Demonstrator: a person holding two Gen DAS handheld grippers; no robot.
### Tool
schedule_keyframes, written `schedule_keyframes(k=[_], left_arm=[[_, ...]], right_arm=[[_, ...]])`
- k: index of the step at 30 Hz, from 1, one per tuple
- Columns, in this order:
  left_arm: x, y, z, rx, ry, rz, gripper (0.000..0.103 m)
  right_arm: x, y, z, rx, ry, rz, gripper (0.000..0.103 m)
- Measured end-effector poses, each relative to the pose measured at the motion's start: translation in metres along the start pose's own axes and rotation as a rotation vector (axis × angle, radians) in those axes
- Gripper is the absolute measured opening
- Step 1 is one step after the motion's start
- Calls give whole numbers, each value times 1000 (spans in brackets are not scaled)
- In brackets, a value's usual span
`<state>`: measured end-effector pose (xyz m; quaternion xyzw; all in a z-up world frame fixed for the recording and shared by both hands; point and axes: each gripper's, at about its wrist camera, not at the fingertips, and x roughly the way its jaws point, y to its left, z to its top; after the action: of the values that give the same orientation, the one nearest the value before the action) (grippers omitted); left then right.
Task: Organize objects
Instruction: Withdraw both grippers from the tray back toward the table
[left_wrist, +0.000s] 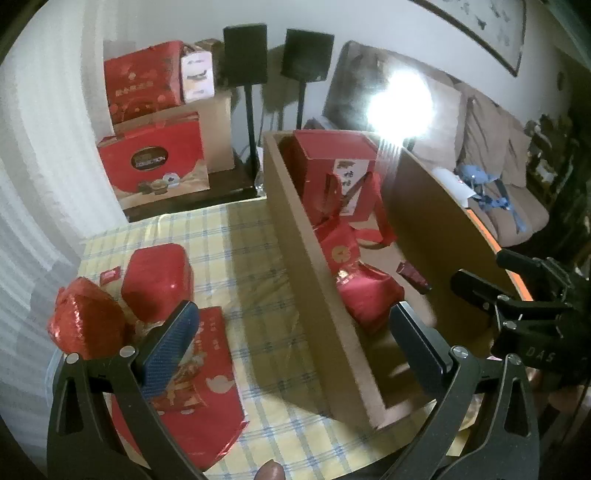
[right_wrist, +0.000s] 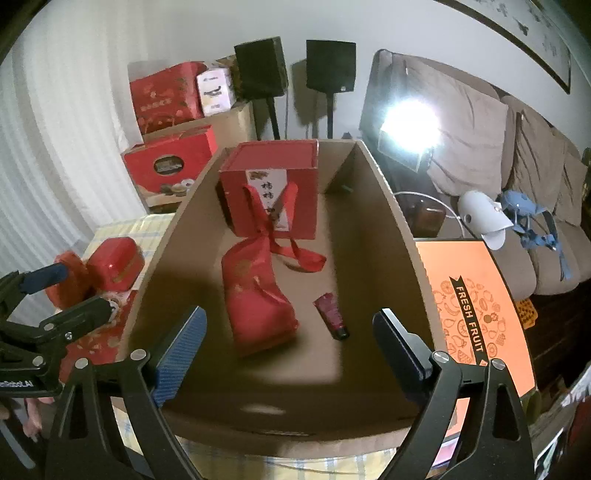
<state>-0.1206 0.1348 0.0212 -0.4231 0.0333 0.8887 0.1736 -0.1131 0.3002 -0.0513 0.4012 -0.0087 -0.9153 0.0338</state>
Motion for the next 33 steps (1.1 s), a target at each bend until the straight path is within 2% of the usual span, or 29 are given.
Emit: schedule_keyframes(k=[3, 19, 24, 33], left_arm=[[-4, 6, -3, 3, -6, 10, 103], [-19, 62, -19, -65, -15, 59, 103], [-25, 83, -21, -55, -22, 80, 103], [-31, 142, -31, -164, -18, 100, 103]], right_arm=[[-2, 7, 0, -2, -5, 12, 102], [6, 56, 5, -48, 5, 76, 102], [7, 74, 8, -83, 6, 91, 102], [14, 107, 15, -120, 12, 159, 102]])
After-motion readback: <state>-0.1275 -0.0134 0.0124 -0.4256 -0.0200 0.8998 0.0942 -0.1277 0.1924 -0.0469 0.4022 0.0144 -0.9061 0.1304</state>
